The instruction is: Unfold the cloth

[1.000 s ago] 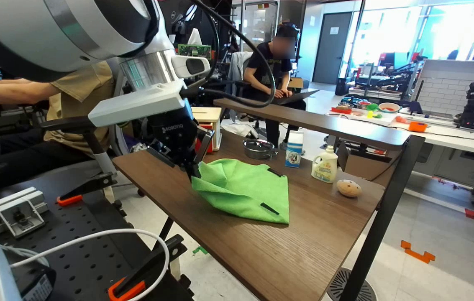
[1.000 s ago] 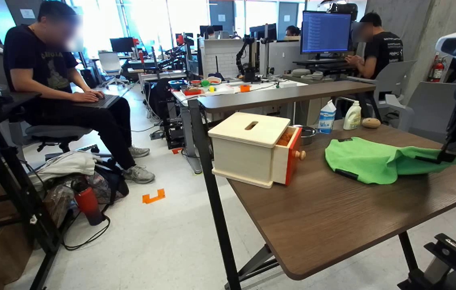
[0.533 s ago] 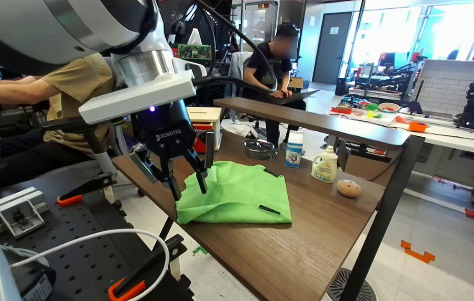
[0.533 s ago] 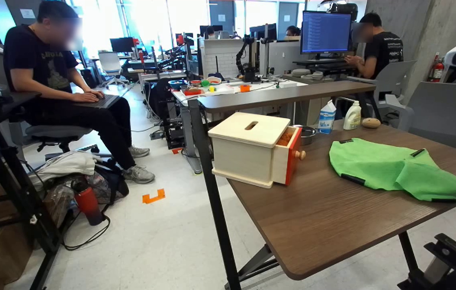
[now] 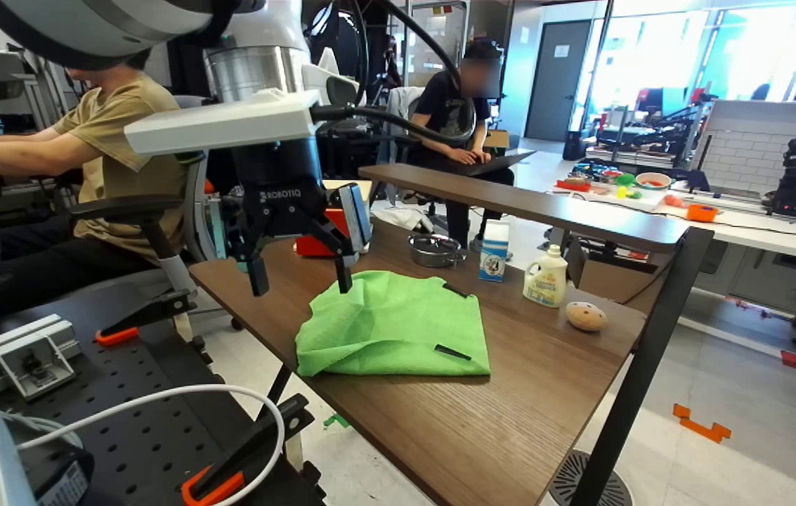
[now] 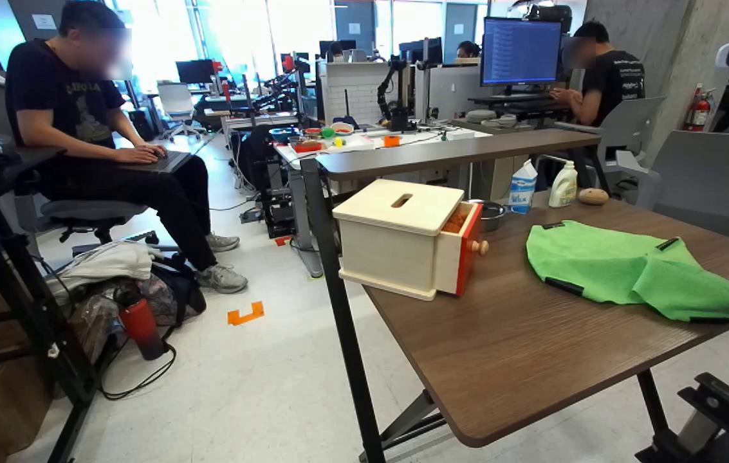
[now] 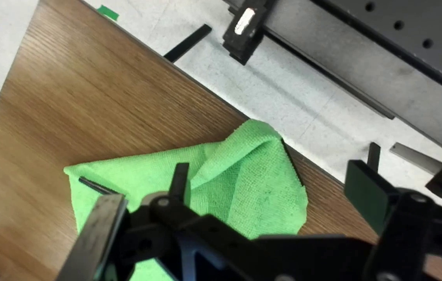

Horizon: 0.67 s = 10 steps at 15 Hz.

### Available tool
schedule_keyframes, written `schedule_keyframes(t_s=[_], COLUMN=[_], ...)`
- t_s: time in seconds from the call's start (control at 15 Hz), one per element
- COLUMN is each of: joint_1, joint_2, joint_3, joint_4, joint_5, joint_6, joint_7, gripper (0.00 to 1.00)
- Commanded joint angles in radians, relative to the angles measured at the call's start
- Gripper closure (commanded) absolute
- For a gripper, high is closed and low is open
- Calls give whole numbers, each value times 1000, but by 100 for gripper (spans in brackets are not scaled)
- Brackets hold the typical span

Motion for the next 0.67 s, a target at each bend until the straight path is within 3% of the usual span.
schedule_keyframes(t_s=[0.0, 0.33, 0.6], joint_1=[-145, -238, -275], joint_2=[53, 189, 301], joint_3=[169, 275, 312], joint_4=[119, 341, 481], joint_5=[264, 464, 527], joint_6=[-107, -219, -261], joint_7=[-59, -19, 44], gripper=[0, 0, 0])
